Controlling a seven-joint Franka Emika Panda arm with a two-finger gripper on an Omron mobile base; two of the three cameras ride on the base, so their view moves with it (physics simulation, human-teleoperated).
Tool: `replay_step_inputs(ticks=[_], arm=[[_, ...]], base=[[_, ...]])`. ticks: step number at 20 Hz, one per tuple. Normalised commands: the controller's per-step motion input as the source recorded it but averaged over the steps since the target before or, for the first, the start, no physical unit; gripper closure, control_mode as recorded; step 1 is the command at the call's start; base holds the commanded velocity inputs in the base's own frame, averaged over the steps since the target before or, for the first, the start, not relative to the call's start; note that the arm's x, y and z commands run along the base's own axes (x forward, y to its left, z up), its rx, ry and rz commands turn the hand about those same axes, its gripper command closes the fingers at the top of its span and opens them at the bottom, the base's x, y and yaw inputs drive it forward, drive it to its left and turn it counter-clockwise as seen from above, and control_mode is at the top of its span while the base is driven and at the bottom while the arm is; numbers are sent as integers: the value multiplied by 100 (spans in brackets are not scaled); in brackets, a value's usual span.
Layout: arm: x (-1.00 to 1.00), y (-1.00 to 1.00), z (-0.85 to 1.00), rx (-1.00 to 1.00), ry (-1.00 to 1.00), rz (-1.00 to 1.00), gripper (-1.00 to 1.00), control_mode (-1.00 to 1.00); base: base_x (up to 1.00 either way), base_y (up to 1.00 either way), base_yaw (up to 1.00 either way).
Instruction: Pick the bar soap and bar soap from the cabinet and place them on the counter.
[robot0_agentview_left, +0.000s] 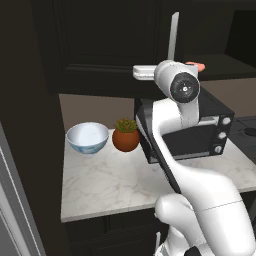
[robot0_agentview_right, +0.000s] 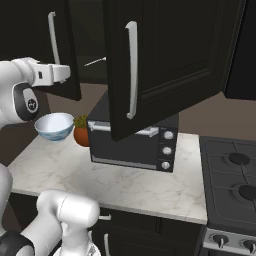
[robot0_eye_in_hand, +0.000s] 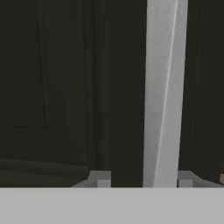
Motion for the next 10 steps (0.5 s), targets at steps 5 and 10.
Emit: replay_step_inputs(ticks=[5,10], arm=[[-26,93,-48,0,9,-3,100,-100],[-27,92,-47,0,8,-2,100,-100]], base=[[0,0,0],[0,0,0]])
